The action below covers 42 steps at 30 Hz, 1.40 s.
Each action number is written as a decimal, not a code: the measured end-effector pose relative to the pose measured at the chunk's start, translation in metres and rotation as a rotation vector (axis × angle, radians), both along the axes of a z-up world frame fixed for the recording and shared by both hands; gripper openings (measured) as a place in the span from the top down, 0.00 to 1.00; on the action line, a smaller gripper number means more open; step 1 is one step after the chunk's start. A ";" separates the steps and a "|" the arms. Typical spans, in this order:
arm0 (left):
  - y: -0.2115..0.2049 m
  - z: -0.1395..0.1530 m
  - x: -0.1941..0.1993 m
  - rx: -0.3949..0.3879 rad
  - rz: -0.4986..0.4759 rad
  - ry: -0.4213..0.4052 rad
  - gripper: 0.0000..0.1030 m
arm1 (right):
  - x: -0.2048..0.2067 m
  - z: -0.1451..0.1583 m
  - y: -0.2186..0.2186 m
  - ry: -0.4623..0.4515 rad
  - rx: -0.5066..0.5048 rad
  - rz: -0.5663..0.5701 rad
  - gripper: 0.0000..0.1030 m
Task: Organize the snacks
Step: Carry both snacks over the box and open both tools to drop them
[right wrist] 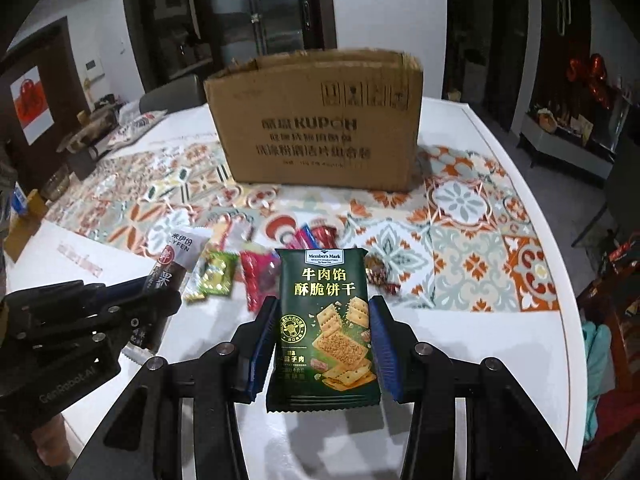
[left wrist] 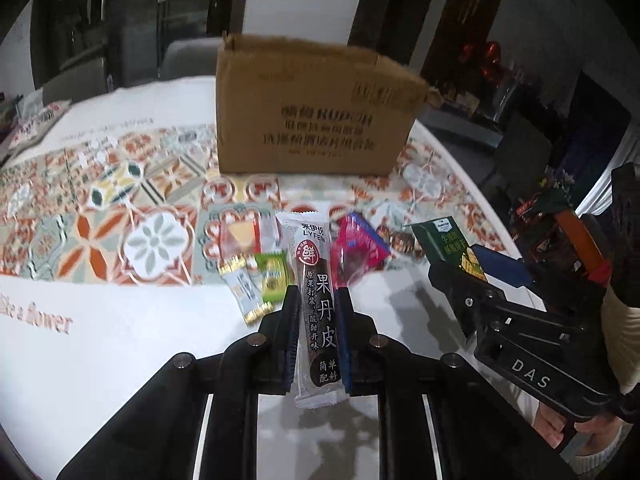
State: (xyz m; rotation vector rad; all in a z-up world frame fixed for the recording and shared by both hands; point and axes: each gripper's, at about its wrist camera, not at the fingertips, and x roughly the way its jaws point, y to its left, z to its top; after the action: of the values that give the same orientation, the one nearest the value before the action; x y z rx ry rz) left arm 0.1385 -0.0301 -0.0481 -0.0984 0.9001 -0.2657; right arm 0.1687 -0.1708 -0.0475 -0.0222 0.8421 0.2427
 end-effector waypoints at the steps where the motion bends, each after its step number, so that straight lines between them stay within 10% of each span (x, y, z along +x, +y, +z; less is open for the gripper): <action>1: 0.001 0.006 0.000 0.000 0.001 -0.016 0.83 | 0.000 0.003 0.001 -0.008 0.000 0.002 0.55; 23: 0.010 0.104 0.045 0.003 -0.012 -0.230 0.83 | 0.033 0.106 0.004 -0.264 0.024 0.002 0.55; 42: 0.009 0.136 0.121 0.069 -0.029 -0.278 0.83 | 0.107 0.147 0.003 -0.288 0.042 0.023 0.55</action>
State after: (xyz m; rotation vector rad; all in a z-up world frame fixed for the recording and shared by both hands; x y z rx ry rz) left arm 0.2598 -0.0209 0.0882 0.0159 0.6338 -0.2675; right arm 0.2754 -0.1678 0.0992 -0.0264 0.5503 0.2716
